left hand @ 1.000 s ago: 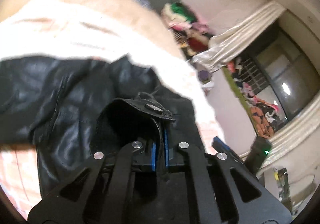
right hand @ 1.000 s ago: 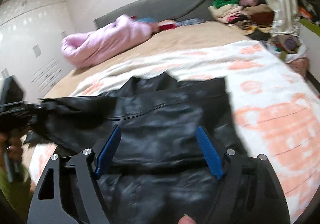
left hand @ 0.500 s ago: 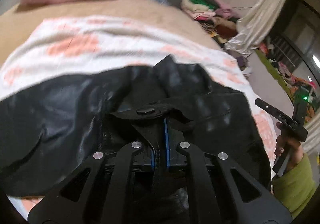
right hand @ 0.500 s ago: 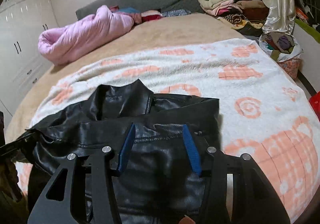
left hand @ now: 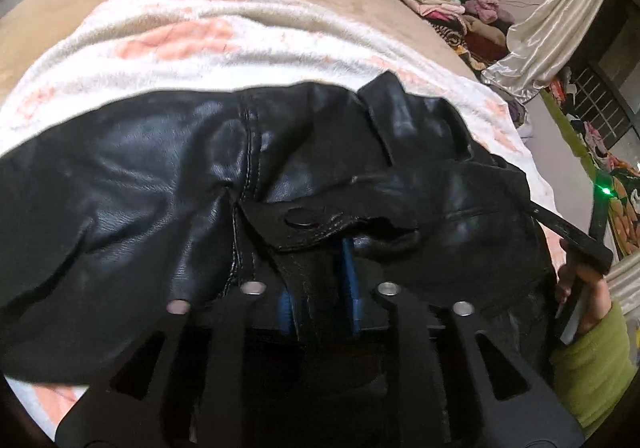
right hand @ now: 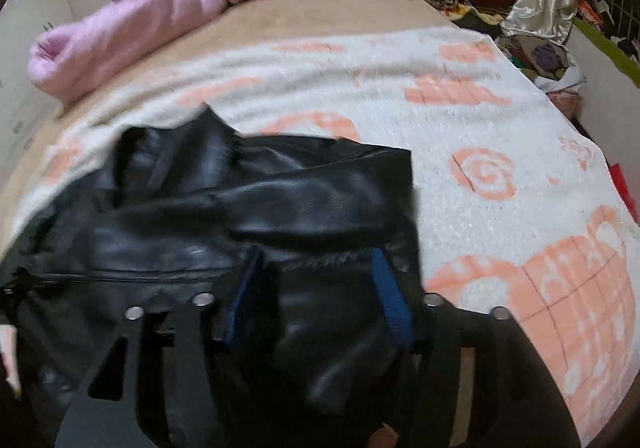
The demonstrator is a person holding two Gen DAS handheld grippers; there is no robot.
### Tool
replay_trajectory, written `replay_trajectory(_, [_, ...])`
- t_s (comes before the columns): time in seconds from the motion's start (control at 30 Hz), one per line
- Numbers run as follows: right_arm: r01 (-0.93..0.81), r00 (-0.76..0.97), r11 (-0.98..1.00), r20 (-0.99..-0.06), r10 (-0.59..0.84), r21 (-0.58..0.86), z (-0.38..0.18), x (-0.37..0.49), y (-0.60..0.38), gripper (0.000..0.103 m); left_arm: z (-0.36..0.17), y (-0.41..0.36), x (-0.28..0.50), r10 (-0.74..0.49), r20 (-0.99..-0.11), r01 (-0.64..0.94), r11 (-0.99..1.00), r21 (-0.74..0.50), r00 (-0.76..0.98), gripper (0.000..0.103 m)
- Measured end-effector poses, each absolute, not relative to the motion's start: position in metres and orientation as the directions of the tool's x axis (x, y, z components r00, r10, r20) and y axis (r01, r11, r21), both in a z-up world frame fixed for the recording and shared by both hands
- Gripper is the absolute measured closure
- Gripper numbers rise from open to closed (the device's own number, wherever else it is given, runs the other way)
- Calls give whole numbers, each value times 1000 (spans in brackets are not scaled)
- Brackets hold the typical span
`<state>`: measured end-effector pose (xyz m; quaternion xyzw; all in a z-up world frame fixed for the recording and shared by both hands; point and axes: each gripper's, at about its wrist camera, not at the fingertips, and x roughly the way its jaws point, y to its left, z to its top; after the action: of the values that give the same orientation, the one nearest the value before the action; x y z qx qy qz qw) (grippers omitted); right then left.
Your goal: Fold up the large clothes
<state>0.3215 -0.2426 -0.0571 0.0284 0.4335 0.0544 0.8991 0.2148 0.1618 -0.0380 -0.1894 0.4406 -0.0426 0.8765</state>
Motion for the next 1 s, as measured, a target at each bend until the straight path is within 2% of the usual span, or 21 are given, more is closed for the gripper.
replay_trajectory(0.03, [-94, 630, 988, -761, 154, 122, -50, 313, -240, 42, -32, 162, 212, -240, -751, -87, 926, -367, 616, 71])
replay_trajectory(0.07, [-109, 637, 986, -752, 168, 128, -44, 306, -237, 38, -25, 162, 207, -231, -744, -83, 930, -359, 627, 67])
replay_trajectory(0.13, [-154, 653, 980, -732, 194, 123, -34, 289, -227, 33, -10, 162, 198, -174, -738, -94, 947, -306, 652, 48])
replay_trajectory(0.17, [-175, 657, 977, -724, 208, 122, -29, 282, -222, 32, -2, 161, 193, -128, -735, -106, 959, -263, 665, 45])
replay_trajectory(0.27, [-224, 665, 970, -713, 223, 94, -22, 260, -206, 29, 15, 153, 181, -62, -713, -110, 975, -193, 698, 43])
replay_trajectory(0.4, [-264, 662, 961, -709, 244, 84, -20, 238, -192, 28, 20, 130, 172, -139, -695, -35, 973, -230, 705, 43])
replay_trajectory(0.5, [-268, 643, 959, -726, 245, 86, -28, 230, -188, 28, -6, 112, 179, -150, -751, -21, 977, -213, 643, 43])
replay_trajectory(0.63, [-207, 593, 977, -786, 172, 57, -52, 234, -198, 28, -49, 118, 189, -120, -823, -106, 971, -213, 556, 44])
replay_trajectory(0.77, [-162, 548, 973, -805, 228, 165, -78, 241, -218, 28, -51, 119, 191, -124, -813, -104, 970, -220, 569, 45])
replay_trajectory(0.83, [-166, 568, 978, -799, 197, 123, -70, 237, -212, 27, -47, 119, 190, -114, -811, -100, 973, -208, 574, 45])
replay_trajectory(0.87, [-168, 578, 979, -793, 193, 116, -65, 234, -210, 23, -43, 120, 188, -112, -808, -103, 973, -208, 578, 44])
replay_trajectory(0.9, [-180, 588, 975, -780, 214, 133, -58, 230, -207, 20, -40, 120, 186, -114, -803, -103, 971, -214, 584, 42])
replay_trajectory(0.93, [-189, 591, 970, -772, 236, 152, -53, 228, -206, 19, -34, 121, 181, -122, -791, -103, 968, -227, 600, 35])
replay_trajectory(0.97, [-198, 597, 966, -761, 252, 164, -48, 224, -203, 14, -30, 122, 178, -120, -783, -109, 966, -233, 610, 29])
replay_trajectory(1.0, [-207, 610, 965, -751, 254, 159, -43, 220, -199, 7, -26, 122, 176, -110, -779, -117, 966, -229, 618, 18])
